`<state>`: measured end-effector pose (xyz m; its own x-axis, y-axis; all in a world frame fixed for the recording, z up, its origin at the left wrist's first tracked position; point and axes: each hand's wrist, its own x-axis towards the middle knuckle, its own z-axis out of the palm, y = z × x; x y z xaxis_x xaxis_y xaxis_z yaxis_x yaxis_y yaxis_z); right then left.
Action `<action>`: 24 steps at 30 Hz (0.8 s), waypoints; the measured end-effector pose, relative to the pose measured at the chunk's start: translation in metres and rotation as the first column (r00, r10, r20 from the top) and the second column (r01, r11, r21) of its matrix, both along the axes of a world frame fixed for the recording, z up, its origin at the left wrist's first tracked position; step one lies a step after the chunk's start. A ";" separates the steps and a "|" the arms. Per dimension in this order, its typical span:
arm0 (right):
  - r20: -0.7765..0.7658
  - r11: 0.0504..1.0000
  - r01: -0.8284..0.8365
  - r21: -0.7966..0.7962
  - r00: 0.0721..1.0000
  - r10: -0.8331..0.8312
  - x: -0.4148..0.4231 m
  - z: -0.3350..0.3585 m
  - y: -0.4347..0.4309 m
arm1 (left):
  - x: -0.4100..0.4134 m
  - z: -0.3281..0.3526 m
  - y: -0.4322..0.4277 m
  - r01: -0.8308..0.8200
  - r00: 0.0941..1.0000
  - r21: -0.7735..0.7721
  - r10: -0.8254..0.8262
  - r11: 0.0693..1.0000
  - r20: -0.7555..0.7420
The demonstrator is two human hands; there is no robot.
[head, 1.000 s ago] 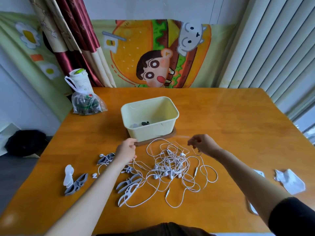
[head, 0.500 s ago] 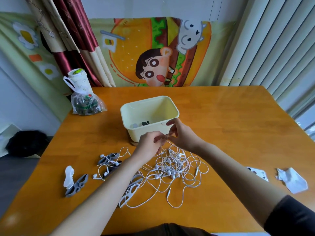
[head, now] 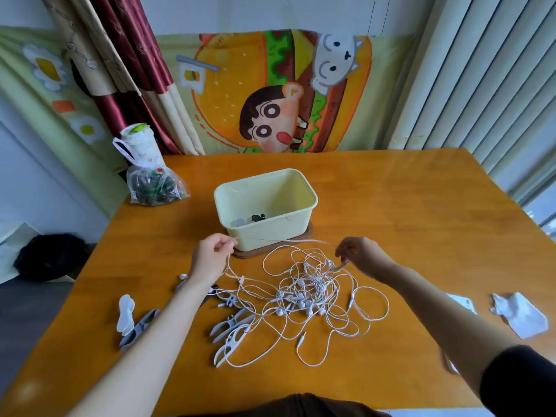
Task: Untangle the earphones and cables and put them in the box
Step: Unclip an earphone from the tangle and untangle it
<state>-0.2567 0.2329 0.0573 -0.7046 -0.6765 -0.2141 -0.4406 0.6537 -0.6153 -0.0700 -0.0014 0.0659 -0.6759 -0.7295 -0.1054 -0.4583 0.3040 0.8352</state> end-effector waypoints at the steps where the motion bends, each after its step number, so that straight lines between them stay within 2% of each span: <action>1: -0.040 0.999 0.014 -0.031 0.999 -0.015 0.001 0.007 -0.004 | 0.001 -0.005 0.000 0.042 0.995 -0.051 -0.038 0.998 0.087; 3: -0.125 0.993 0.001 -0.121 0.992 -0.016 0.007 0.023 -0.015 | -0.002 -0.010 0.004 0.133 0.963 -0.156 -0.090 0.979 0.253; 5: -0.246 0.971 -0.072 -0.228 0.969 0.014 0.018 0.043 -0.028 | -0.010 0.002 0.014 0.146 0.961 -0.218 -0.086 0.965 0.262; 7: -0.339 0.937 -0.165 -0.307 0.939 0.054 0.031 0.059 -0.042 | -0.021 0.022 0.029 0.125 0.990 -0.235 -0.105 0.964 0.094; 10: -0.369 0.910 -0.237 -0.340 0.924 0.103 0.046 0.081 -0.058 | -0.039 0.052 0.049 0.102 0.975 -0.233 -0.144 0.967 -0.168; 12: -0.375 0.913 -0.242 -0.327 0.921 0.109 0.050 0.090 -0.064 | -0.045 0.066 0.057 0.086 0.953 -0.241 -0.150 0.967 -0.262; 15: -0.350 0.937 -0.241 -0.252 0.926 0.143 0.048 0.091 -0.067 | -0.046 0.071 0.061 0.130 0.933 -0.261 -0.207 0.957 -0.295; 17: -0.310 0.941 -0.242 -0.235 0.937 0.163 0.048 0.085 -0.064 | -0.044 0.066 0.059 0.184 0.927 -0.209 -0.240 0.960 -0.288; 20: -0.192 0.951 -0.219 -0.218 0.965 0.178 0.047 0.069 -0.057 | -0.039 0.059 0.054 0.225 0.912 0.033 -0.199 0.974 -0.358; 24: -0.064 0.968 -0.251 -0.015 0.966 0.249 0.039 0.037 -0.039 | -0.031 0.054 0.044 0.227 0.901 0.165 -0.142 0.960 -0.411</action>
<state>-0.2176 0.1938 0.0942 -0.5239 -0.8370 -0.1579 -0.6256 0.5039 -0.5955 -0.1006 0.0421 0.1195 -0.8131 -0.5787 0.0628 -0.0342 0.1552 0.9873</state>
